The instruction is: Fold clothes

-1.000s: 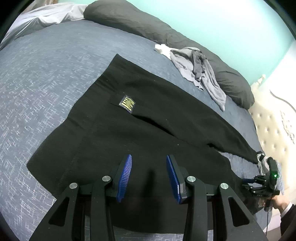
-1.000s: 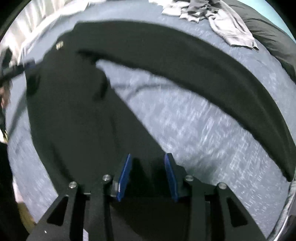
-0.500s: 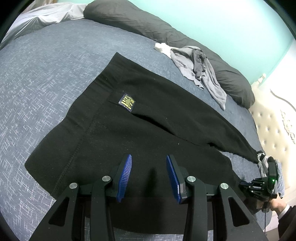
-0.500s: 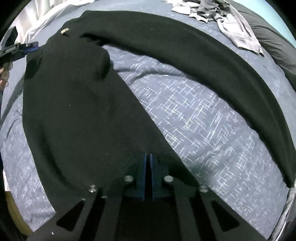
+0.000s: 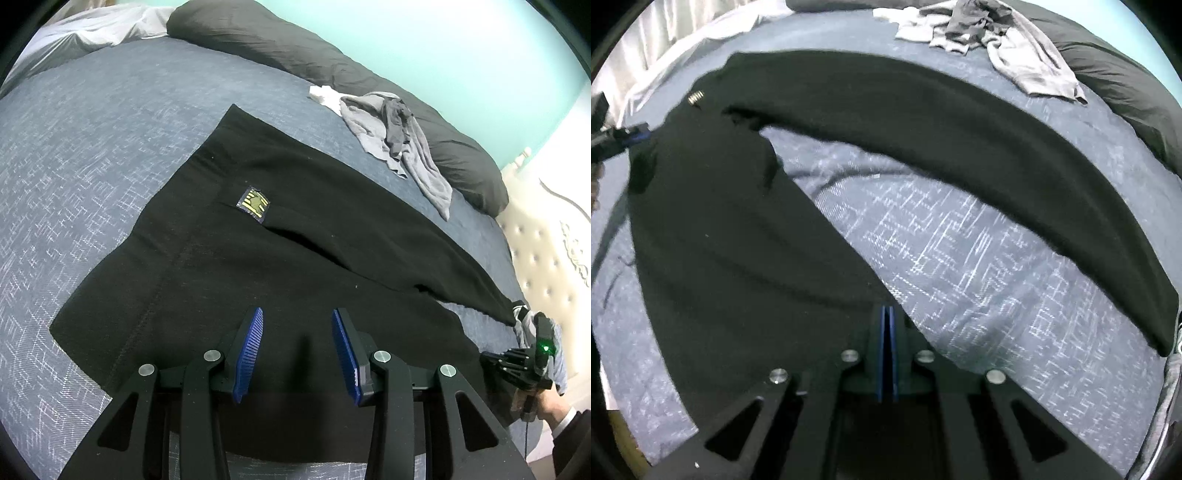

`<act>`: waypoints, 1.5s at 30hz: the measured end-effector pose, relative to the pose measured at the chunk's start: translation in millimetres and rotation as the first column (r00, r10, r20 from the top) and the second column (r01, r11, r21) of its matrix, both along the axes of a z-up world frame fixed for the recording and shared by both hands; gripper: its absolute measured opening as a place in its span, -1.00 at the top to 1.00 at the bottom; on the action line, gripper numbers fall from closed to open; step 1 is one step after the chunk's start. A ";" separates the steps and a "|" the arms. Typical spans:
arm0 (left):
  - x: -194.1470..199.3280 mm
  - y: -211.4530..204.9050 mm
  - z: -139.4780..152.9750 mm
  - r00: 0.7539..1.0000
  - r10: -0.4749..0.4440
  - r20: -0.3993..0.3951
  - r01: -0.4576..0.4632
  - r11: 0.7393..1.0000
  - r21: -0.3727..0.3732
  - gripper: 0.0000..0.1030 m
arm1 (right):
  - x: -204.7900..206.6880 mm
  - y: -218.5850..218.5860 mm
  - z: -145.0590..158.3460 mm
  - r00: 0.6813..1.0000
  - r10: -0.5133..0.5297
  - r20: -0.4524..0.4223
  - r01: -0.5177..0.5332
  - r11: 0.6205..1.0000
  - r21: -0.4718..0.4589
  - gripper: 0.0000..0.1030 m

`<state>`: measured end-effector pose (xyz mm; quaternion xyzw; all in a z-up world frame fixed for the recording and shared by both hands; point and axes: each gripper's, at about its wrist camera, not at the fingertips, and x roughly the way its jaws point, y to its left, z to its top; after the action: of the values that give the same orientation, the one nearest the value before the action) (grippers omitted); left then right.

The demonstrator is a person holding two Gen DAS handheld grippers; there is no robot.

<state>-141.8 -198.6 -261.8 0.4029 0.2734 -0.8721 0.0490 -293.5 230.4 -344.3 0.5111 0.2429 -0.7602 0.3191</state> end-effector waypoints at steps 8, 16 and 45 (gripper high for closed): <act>-0.6 0.2 0.7 1.000 -0.001 -0.002 0.001 1.000 0.004 0.17 | -12.6 12.6 8.7 0.993 -0.093 0.078 0.102 0.988 -0.117 0.81; -1.0 1.8 0.1 1.000 -0.003 0.001 0.003 1.000 0.000 0.17 | -16.4 59.5 22.2 0.988 -0.140 0.060 0.146 0.985 -0.094 0.26; -4.0 7.0 -2.0 1.000 -0.016 0.007 0.016 1.000 -0.002 0.16 | -38.4 139.0 4.9 0.920 -0.386 0.060 0.390 0.900 -0.196 0.79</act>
<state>-145.7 -191.6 -263.8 0.4080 0.2690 -0.8714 0.0436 -331.9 369.4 -339.3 0.5211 0.0540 -0.8244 0.2143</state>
